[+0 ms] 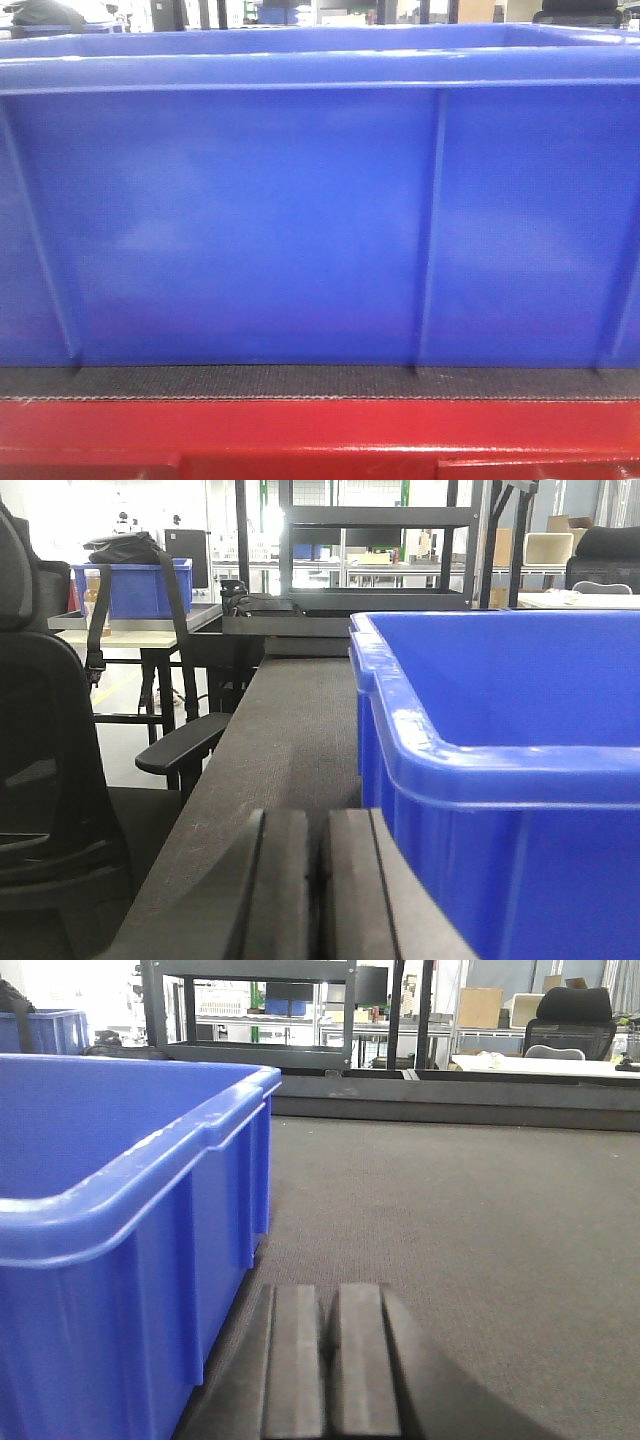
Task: Move blue bin to conveyor side
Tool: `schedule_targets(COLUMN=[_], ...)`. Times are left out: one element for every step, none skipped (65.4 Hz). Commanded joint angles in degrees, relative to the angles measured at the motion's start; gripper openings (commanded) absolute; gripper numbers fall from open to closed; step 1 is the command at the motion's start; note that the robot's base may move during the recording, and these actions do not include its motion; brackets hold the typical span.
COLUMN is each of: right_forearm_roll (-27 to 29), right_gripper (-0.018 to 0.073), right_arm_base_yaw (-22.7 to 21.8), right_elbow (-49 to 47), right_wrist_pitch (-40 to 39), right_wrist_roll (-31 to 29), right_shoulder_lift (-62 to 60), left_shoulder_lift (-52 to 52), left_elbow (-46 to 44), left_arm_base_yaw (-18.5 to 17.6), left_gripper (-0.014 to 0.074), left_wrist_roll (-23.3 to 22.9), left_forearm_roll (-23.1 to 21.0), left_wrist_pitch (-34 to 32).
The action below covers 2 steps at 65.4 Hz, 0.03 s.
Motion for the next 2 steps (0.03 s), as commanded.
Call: schedule_targets(right_forearm_roll=[0.15,0.15], right_gripper=[-0.0088,-0.0088], right_arm_base_yaw=[-0.24,-0.24], right_elbow=[0.0,0.0], right_wrist_pitch=[-1.28,-1.28], right_wrist_roll=[-0.38,-0.38], right_shoulder_lift=[-0.15,-0.15], left_shoulder_lift=[-0.21,-0.21], left_elbow=[-0.14,-0.14], left_arm_base_yaw=[0.24,0.24], left_gripper=[0.0004,0.0004], left_wrist_roll=[0.09,0.09], left_forearm_roll=[-0.33,-0.33], left_wrist_pitch=[-1.05,-1.05])
